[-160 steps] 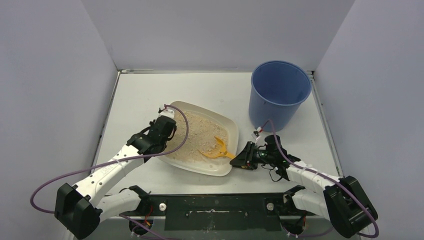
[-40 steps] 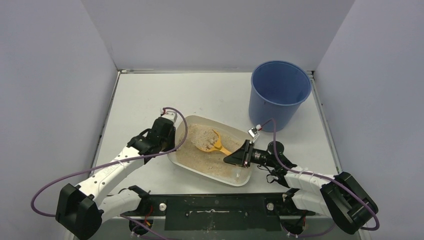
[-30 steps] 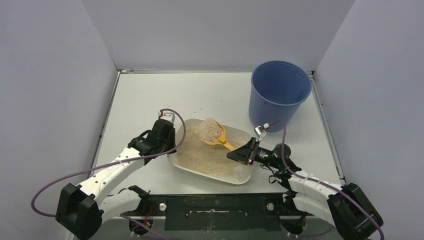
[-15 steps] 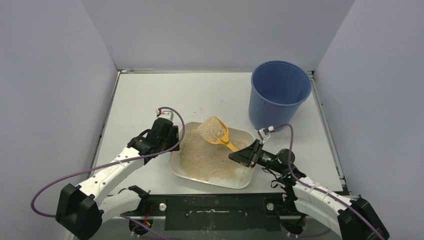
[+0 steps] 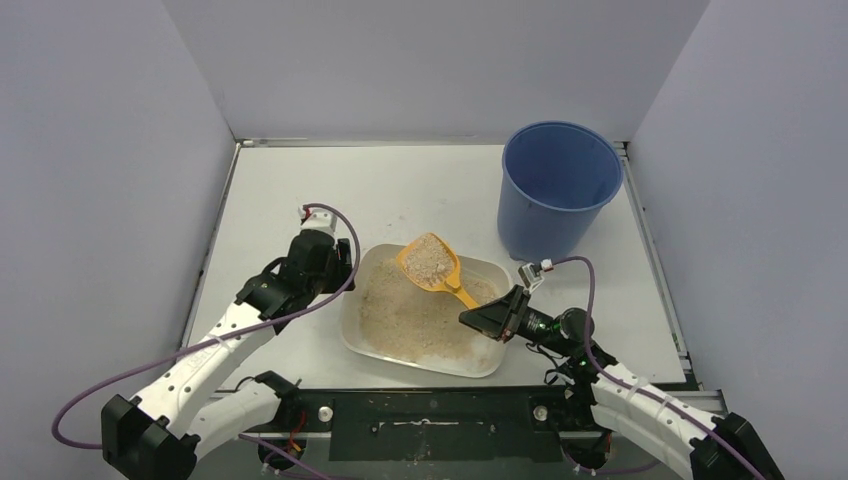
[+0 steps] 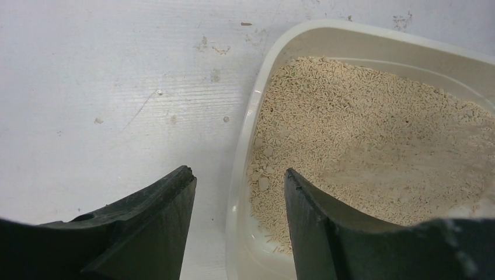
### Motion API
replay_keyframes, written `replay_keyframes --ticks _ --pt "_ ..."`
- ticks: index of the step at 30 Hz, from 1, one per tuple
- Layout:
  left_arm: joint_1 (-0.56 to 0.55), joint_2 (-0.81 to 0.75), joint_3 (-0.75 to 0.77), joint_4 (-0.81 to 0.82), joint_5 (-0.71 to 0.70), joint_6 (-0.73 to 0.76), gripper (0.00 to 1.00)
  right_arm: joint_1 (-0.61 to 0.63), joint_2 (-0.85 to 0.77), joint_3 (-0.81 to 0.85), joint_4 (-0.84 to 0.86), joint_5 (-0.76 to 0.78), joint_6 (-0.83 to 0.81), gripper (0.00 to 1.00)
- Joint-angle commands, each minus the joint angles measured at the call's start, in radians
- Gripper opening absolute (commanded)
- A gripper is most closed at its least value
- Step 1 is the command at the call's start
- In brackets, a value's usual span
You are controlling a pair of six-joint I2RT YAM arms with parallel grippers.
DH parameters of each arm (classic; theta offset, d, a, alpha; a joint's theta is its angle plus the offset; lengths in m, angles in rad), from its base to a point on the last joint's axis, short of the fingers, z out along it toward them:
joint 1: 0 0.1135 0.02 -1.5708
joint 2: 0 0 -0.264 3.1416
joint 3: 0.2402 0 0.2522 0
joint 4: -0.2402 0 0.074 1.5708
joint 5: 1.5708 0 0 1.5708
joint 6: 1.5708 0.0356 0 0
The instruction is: Clean the litter box
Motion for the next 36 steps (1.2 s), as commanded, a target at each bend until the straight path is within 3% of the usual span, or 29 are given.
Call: replay_keyframes --ticks 1,3,5,7,10,13,14,17,19,21,24,27,30,33,36 --pt "0.005 -0.029 0.031 -0.006 -0.034 0.019 0.55 0.031 -0.013 0.039 0.06 -0.037 -0.027 0.0" --pt "0.005 -0.036 0.018 -0.003 -0.041 0.018 0.55 0.012 -0.082 0.042 -0.095 0.029 -0.057 0.0" --pt "0.005 -0.042 0.01 -0.002 -0.045 0.018 0.55 0.027 -0.127 -0.004 -0.025 0.079 0.001 0.0" --pt "0.005 -0.048 0.004 -0.01 -0.052 0.019 0.55 0.042 -0.104 0.014 -0.01 0.022 -0.009 0.0" --pt "0.004 -0.06 -0.006 -0.002 -0.053 0.018 0.55 0.032 -0.153 0.078 -0.258 0.055 -0.097 0.0" --pt "0.003 -0.056 0.005 -0.007 -0.051 0.023 0.56 0.047 -0.13 0.011 0.014 0.035 0.019 0.0" --pt "0.004 -0.056 0.004 -0.013 -0.056 0.023 0.56 0.049 -0.1 0.028 0.021 -0.006 0.011 0.0" --pt "0.004 -0.06 -0.004 -0.003 -0.052 0.025 0.55 0.039 -0.147 0.072 -0.212 0.041 -0.07 0.0" --pt "0.003 -0.058 -0.002 -0.004 -0.047 0.028 0.55 0.05 -0.145 0.025 -0.087 0.073 -0.013 0.0" --pt "0.003 -0.059 -0.003 -0.008 -0.054 0.027 0.56 0.065 -0.09 0.045 -0.026 0.002 -0.014 0.0" --pt "0.003 -0.064 -0.012 0.005 -0.049 0.028 0.56 0.052 -0.136 0.11 -0.302 0.073 -0.114 0.0" --pt "0.003 -0.061 -0.009 -0.002 -0.055 0.029 0.56 0.066 -0.087 0.035 0.009 0.014 0.012 0.0" --pt "0.003 -0.071 -0.019 0.009 -0.053 0.028 0.56 0.062 -0.106 0.096 -0.256 0.041 -0.091 0.0" --pt "0.002 -0.07 -0.017 0.003 -0.053 0.029 0.56 0.063 -0.146 0.052 -0.125 0.072 -0.031 0.0" --pt "0.001 -0.078 -0.023 0.013 -0.053 0.028 0.56 0.066 -0.125 0.111 -0.222 0.05 -0.089 0.0"
